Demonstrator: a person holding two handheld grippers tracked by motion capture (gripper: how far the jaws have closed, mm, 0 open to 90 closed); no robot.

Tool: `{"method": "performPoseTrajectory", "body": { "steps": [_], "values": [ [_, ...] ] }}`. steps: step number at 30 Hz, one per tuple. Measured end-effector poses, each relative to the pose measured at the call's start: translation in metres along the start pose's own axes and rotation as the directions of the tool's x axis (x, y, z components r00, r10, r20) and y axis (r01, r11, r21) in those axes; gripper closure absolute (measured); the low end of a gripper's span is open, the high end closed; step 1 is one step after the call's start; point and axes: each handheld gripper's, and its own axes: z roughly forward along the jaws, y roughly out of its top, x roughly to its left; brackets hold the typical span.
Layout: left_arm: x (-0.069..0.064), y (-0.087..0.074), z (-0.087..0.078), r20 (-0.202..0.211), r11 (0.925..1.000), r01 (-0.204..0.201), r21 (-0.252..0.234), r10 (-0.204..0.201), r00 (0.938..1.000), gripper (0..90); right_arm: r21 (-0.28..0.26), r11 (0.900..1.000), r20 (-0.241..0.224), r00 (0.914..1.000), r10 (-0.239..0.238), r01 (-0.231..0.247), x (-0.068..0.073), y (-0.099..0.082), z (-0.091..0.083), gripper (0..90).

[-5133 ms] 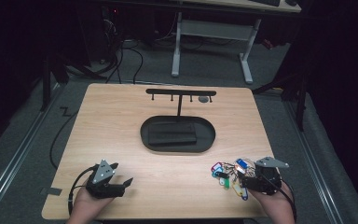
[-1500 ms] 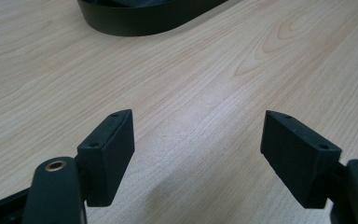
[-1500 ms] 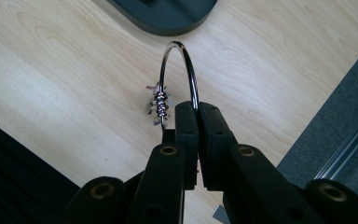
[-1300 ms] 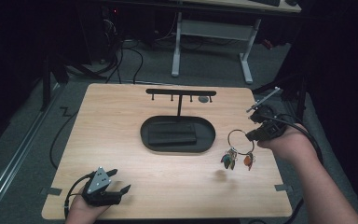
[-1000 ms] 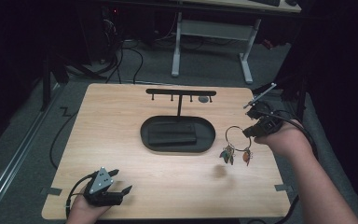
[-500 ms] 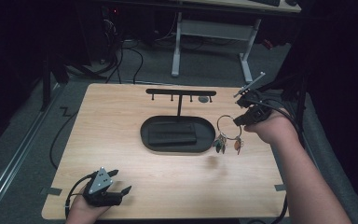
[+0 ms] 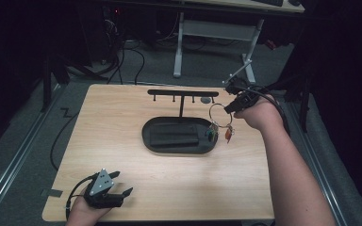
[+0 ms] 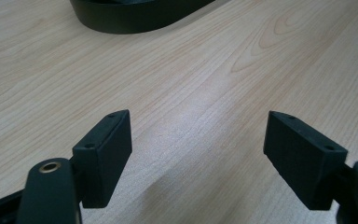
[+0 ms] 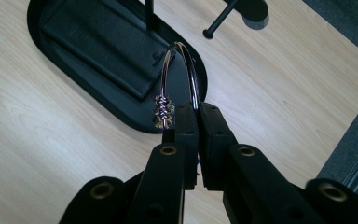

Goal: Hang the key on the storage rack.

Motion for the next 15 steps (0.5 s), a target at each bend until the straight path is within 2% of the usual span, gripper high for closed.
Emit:
{"method": "performPoseTrajectory", "body": {
  "steps": [10, 11, 15],
  "values": [
    [0.001, 0.0, 0.0, -0.001, 1.0, 0.0, 0.001, 0.0, 1.0, 24.5, 0.004, 0.9999, 0.002, 0.9999, 0.017, -0.017, -0.009, 0.018, 0.017, 87.8],
    [0.001, 0.0, 0.0, -0.001, 1.0, 0.0, 0.001, 0.0, 1.0, 24.6, 0.005, 0.9994, 0.002, 0.9994, 0.034, -0.034, -0.009, 0.019, 0.018, 87.7],
    [0.001, 0.0, -0.001, 0.002, 1.0, -0.002, -0.001, 0.002, 1.0, 25.1, 0.003, 0.9998, 0.01, 0.9997, 0.021, -0.021, -0.013, 0.025, 0.024, 87.7]
  ]
}}
